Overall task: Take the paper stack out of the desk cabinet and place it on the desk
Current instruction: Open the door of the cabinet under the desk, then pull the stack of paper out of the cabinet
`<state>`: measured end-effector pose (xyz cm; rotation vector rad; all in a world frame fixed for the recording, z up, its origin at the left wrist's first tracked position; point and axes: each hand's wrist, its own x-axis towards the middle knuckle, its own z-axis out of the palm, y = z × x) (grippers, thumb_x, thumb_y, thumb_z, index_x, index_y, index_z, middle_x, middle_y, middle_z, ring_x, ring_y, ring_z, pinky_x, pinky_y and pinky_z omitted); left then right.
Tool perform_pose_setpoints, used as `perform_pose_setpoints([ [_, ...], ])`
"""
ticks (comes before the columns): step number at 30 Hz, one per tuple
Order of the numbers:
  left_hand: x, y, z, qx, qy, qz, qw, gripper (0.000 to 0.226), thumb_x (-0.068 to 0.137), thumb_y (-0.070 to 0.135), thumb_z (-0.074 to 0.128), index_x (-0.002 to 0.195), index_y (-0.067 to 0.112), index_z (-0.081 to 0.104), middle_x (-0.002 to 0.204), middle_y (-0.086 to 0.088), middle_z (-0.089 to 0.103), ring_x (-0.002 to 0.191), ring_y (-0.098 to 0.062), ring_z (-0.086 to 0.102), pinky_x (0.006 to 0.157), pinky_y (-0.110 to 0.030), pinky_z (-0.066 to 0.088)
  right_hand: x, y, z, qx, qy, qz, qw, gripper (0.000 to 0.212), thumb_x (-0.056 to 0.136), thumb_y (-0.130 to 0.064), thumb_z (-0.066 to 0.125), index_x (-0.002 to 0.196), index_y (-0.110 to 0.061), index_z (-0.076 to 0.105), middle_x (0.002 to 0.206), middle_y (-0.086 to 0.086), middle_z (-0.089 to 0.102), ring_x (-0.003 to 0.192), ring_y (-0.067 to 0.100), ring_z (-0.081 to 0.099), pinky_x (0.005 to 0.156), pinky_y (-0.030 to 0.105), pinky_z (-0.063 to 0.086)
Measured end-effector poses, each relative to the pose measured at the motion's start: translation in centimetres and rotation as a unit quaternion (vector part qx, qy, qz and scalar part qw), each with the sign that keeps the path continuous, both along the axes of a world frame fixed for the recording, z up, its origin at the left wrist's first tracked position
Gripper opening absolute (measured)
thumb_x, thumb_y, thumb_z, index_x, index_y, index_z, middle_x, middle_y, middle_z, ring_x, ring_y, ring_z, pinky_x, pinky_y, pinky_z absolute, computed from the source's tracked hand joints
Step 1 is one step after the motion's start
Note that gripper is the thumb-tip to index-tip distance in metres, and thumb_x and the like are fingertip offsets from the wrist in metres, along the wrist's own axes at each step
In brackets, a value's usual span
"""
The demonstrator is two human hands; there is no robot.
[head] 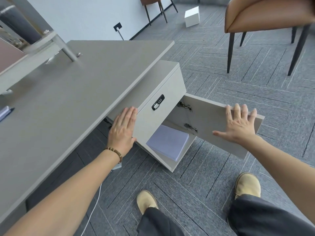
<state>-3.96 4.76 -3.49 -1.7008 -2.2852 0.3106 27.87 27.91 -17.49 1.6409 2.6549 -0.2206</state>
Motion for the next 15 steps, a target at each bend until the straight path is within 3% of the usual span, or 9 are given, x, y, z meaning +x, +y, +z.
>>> perform_pose_setpoints([
  [9, 0.0, 0.1, -0.2, 0.01, -0.012, 0.008, 1.0, 0.135, 0.056, 0.027, 0.093, 0.155, 0.013, 0.004, 0.162, -0.008, 0.022, 0.15, -0.026, 0.021, 0.121, -0.041, 0.015, -4.2, 3.4, 0.7, -0.03, -0.01, 0.035, 0.999, 0.13, 0.065, -0.091, 0.037, 0.158, -0.009, -0.002, 0.167, 0.018, 0.002, 0.153, 0.04, -0.006, 0.117, 0.068, -0.006],
  [15, 0.5, 0.3, 0.1, 0.035, -0.042, 0.022, 0.998, 0.119, 0.064, 0.033, 0.089, 0.155, 0.015, 0.014, 0.163, -0.006, 0.022, 0.151, -0.023, 0.018, 0.123, -0.04, 0.015, -6.7, 2.6, 0.4, -0.018, 0.016, 0.083, 0.996, 0.123, 0.071, -0.087, 0.037, 0.158, -0.008, 0.003, 0.166, 0.022, -0.007, 0.153, 0.039, -0.015, 0.117, 0.063, -0.013],
])
